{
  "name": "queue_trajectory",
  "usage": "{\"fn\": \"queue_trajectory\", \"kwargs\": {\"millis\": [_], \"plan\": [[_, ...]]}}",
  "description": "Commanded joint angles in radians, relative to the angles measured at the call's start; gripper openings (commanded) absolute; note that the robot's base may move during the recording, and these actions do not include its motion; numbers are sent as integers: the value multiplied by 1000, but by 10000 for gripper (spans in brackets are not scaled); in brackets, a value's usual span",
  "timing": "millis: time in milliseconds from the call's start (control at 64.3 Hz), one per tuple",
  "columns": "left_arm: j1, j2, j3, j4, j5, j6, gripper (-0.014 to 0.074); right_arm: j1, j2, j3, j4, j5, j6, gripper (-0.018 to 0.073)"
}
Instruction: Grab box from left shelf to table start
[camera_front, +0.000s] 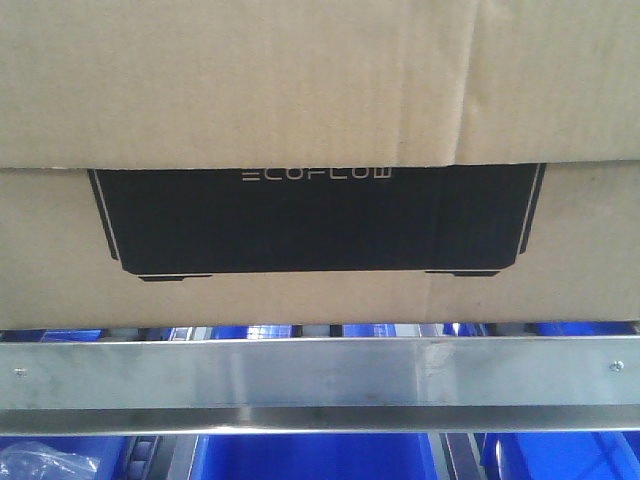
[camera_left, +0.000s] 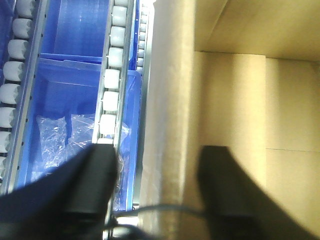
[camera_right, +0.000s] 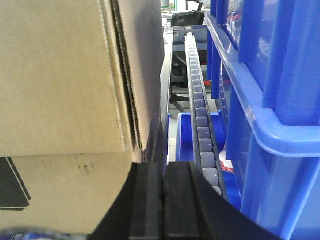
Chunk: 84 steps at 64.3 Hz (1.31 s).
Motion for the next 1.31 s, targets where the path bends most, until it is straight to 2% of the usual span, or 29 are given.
{"fn": "queue_trajectory", "kwargs": {"millis": [0, 249, 669, 918, 1292], "plan": [[-5, -27, -36, 16, -48, -12, 164, -4, -11, -17, -6, -91, -4, 48], [-5, -27, -36, 16, -48, -12, -110, -4, -11, -17, -6, -91, -4, 48], [-5, -27, -36, 16, -48, -12, -103, -4, -11, -17, -6, -91, -4, 48], [-5, -27, -36, -56, -48, -12, -103, -4, -11, -17, -6, -91, -4, 48], [-5, -27, -36, -103, -42, -30, -102, -4, -11, -17, -6, -77, -4, 48]]}}
